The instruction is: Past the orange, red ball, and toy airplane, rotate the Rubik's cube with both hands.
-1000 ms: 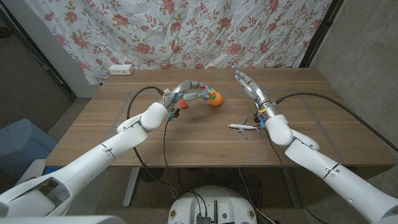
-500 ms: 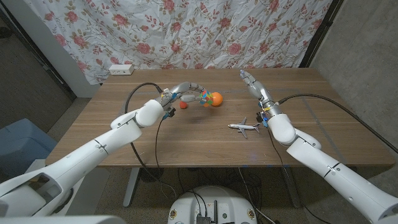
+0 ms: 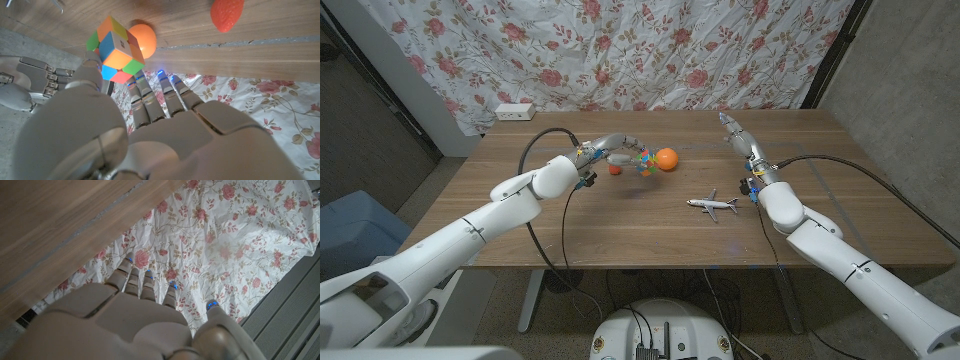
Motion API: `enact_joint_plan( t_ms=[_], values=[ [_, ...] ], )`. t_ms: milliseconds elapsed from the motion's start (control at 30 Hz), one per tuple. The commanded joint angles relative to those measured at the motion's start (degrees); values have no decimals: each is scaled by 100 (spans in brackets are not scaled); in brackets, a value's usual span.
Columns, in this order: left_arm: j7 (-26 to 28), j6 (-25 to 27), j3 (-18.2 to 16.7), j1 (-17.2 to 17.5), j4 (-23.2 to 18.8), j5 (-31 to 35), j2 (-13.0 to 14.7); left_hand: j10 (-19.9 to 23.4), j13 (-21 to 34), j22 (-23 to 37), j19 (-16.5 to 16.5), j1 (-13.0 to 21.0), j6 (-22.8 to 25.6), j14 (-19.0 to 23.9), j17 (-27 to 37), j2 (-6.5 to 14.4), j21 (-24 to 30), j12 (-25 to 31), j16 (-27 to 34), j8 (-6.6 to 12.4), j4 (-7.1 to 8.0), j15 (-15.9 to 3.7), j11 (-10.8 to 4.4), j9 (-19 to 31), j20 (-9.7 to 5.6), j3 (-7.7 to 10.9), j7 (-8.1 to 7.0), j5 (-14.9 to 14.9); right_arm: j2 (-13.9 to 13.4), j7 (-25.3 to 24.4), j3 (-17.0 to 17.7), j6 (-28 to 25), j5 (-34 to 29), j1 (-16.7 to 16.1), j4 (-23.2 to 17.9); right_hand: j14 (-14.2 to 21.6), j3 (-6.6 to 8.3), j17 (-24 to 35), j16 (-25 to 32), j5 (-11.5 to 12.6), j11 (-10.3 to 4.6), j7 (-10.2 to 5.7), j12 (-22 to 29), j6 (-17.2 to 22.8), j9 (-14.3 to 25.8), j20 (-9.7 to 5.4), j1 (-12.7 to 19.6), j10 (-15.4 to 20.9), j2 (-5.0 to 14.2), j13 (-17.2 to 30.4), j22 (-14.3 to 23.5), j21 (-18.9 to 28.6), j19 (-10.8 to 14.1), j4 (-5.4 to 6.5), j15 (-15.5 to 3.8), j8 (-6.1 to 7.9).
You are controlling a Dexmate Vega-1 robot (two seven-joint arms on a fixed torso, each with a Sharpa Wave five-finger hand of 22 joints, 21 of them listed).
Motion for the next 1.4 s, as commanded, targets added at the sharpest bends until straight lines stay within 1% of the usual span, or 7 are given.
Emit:
enact_joint_plan(
  t_ms=[33, 200, 500, 667, 800, 1167, 1400],
  values=[
    [-369, 185, 25, -63, -167, 163, 138, 34, -1, 22, -5, 89, 281, -10, 6, 22, -7, 4, 0, 42, -16, -574, -29, 0, -15, 13, 125, 39, 45, 238, 111, 305, 566, 74, 367, 10, 13, 10, -5, 16, 7, 0, 31, 41, 15, 7, 79, 60, -1, 27, 10, -3, -3, -31, 17, 39],
    [-603, 171, 114, -166, -175, 289, 207, 55, -3, 20, -12, 101, 290, -7, 5, 13, -9, 8, 1, 38, -19, -581, -33, 0, -17, 14, 122, 39, 33, 268, 105, 336, 611, 130, 443, 36, 18, 4, 1, 14, 10, -1, 37, 46, 15, 4, 95, 90, -8, 27, 10, -1, -2, -47, 9, 41],
    [-878, 178, 228, -293, -226, 583, 272, 62, -15, 19, -27, 117, 259, -4, 4, -5, -12, -2, 0, 9, -19, -593, -37, 1, -10, 13, 29, 38, 149, 590, 177, 524, 1229, 150, 684, 27, 16, 12, -1, 7, 25, 63, 27, 120, 14, -8, 76, 99, -1, 27, 10, 2, 2, -39, 11, 66],
    [-961, 164, 274, -323, -247, 769, 315, 77, -17, 18, -30, 117, 267, -1, 5, -7, -11, 1, 2, 7, -14, -598, -38, 2, -10, 11, 20, 37, 224, 715, 191, 764, 1424, 172, 898, -4, 5, 22, -9, -1, 14, 205, -1, 120, 12, -11, 48, 50, -1, 27, 10, 0, -9, -24, 24, 59],
    [-1060, 106, 322, -369, -244, 925, 347, 83, -19, 18, -32, 118, 271, 6, 5, -10, -11, 1, 4, 5, -12, -602, -39, 3, -10, 10, 17, 37, 263, 753, 217, 872, 1538, 180, 1007, 22, 4, 18, -3, -7, -11, 387, -18, 151, 10, -13, 46, 25, -8, 23, 9, 19, 39, -27, 21, 64],
    [-1213, 68, 412, -436, -216, 1328, 355, 81, -24, 18, -35, 125, 269, 16, 6, -16, -9, -7, 6, -8, -9, -613, -36, 5, -2, 8, 0, 37, 398, 1078, 230, 1184, 1927, 283, 1404, -8, 4, -7, -33, -16, -29, 369, -38, 106, 8, 5, 67, -8, -41, 15, 7, 18, 55, -57, -3, 38],
    [-1226, 158, 382, -375, -246, 1390, 324, 73, -26, 18, -48, 124, 253, 15, 7, -15, -13, -12, 5, -22, -2, -614, -37, 7, 1, 6, -5, 36, 456, 1148, 221, 1301, 2021, 313, 1578, -27, 5, -27, -52, -25, -183, 309, -55, 90, 7, 1, 74, -52, -56, 10, 7, 9, 42, -75, -102, 30]
  ],
)
